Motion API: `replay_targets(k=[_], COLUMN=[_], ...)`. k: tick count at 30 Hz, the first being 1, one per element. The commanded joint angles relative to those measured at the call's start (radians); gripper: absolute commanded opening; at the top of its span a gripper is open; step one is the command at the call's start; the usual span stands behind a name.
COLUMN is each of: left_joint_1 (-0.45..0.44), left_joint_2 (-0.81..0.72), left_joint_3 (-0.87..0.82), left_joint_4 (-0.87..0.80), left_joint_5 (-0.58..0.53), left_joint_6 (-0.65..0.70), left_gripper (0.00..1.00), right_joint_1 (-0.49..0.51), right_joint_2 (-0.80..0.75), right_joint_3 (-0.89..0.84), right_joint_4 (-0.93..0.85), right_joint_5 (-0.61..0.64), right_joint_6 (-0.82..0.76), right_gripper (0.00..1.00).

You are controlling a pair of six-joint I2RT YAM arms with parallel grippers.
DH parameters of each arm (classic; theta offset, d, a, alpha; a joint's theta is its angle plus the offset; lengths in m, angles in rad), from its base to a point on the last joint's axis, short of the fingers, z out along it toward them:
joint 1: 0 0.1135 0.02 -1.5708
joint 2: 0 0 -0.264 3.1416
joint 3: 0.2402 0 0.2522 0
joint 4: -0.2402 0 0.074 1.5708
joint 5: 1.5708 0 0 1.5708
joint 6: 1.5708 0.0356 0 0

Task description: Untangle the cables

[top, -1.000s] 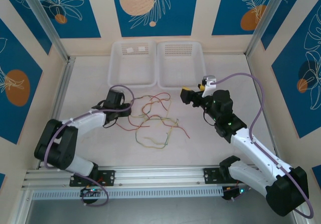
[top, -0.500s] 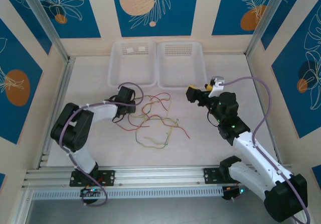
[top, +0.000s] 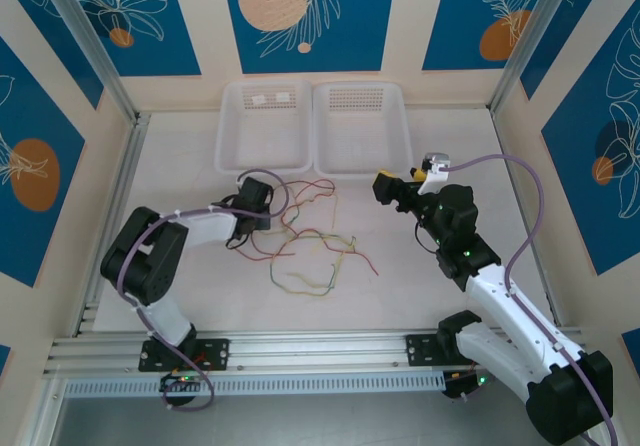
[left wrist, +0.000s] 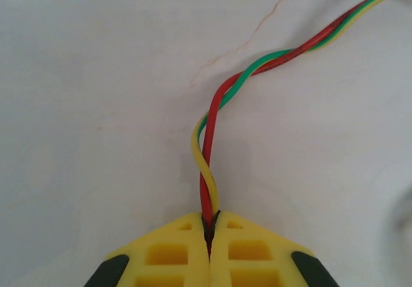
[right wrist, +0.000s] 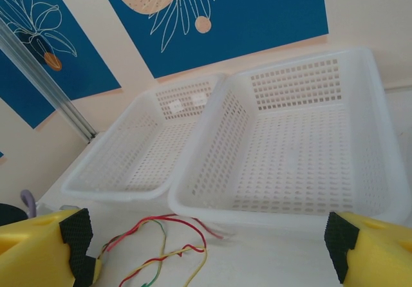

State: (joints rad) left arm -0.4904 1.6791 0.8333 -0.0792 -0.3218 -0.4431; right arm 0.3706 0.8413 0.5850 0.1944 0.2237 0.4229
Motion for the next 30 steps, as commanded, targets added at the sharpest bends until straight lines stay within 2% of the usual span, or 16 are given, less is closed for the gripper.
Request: replay_targets(k=[1,9,14,16,19,24,26,30], left_joint_1=[-0.008,-0.008,-0.008,-0.008,-0.007,-0.007,-0.006,-0.007], left_joint_2=[-0.107,-0.363,-0.534,-0.589,-0.651,-0.681,-0.688,-0.700], left_joint_3=[-0.002,0.016,0.016,0.025,0.043,0.075,0.067,0.047], left_joint_4=[-0.065,-0.126,-0.091,-0.069,-0.054,-0.036,-0.001,0.071], left_joint_5=[-0.050,0.037,0.146,0.206,0.227,0.360,0.445,0.489], left_joint_6=[0.017,0.107,0.209,0.248,0.260,0.295,0.311,0.297], left_gripper=[0.00,0.00,0.00,0.00,0.00,0.00,0.00,0.00], right_joint_1=[0.000,0.027,0.047,0.048,0.062,0.077,0.076,0.078], right_joint_2=[0.001,0.017,0.034,0.041,0.056,0.065,0.067,0.082], right_joint_3=[0.000,0.023,0.062,0.073,0.101,0.146,0.157,0.188], right_joint_4=[0.028,0.024,0.021,0.039,0.045,0.054,0.076,0.103], right_joint_5=[-0.017,-0.021,-0.036,-0.086,-0.130,-0.219,-0.308,-0.480], right_joint_6=[0.002,-0.033,-0.109,-0.143,-0.183,-0.225,-0.217,-0.167], right_gripper=[0.96,0.95,0.96,0.96,0.96,0.98,0.99,0.99])
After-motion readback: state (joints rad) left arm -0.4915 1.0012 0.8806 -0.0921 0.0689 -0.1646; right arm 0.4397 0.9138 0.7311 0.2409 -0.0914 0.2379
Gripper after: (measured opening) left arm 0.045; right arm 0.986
